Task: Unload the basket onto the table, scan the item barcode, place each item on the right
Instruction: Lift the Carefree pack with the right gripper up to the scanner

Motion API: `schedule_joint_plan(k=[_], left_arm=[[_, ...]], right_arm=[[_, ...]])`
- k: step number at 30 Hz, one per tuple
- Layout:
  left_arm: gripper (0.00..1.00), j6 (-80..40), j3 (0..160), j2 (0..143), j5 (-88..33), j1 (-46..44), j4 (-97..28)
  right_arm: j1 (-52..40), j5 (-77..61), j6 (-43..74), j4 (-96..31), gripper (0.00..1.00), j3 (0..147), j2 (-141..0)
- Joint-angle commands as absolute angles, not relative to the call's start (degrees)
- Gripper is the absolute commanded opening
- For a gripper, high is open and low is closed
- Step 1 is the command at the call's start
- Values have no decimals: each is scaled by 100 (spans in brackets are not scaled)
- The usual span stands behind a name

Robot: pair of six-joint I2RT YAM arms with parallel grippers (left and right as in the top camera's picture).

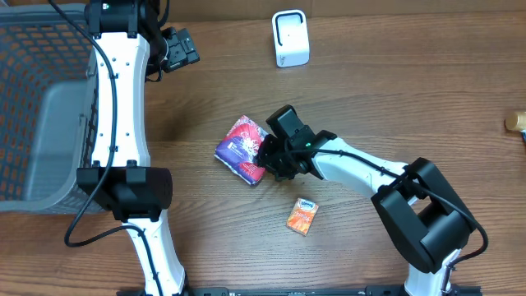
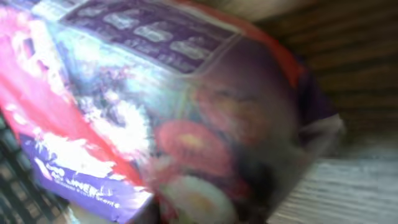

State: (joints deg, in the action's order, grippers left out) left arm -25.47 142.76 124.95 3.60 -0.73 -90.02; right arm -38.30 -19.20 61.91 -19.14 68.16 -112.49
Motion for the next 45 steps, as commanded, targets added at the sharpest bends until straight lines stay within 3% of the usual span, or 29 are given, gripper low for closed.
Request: schedule_joint_plan(k=[1,7,13,26,30,34,40,45], left_arm=[[100,-2484,14265,12484,314,-56,-8997],[100,-2484,14265,12484,314,-56,-8997],[100,-2482,14265,12484,314,-56,-8997],[100,-2482,14265,12484,314,-56,-8997],[100,-2482,14265,12484,314,-56,-8997],[100,-2482,14265,12484,314,-56,-8997],[100,-2484,14265,12484,314,-56,-8997],[100,-2484,14265,12484,314,-56,-8997]], right_arm=[[-3465,-2338,5666,-2014,4,6792,-11056],[-2351,-4842,4530,-2018,4,6812,-10575],[-1170,-8764,3135,-1935,4,6812,-10554],[-1575,-8986,3326,-2281,4,6810,-10554],[-1535,-7634,4141,-2023,4,6812,-10554],[-1470,-5771,5428,-676,4,6954,-10554],[-1627,-1870,5666,270,4,7397,-10556],[-1791,89,5747,1057,4,7406,-10560]])
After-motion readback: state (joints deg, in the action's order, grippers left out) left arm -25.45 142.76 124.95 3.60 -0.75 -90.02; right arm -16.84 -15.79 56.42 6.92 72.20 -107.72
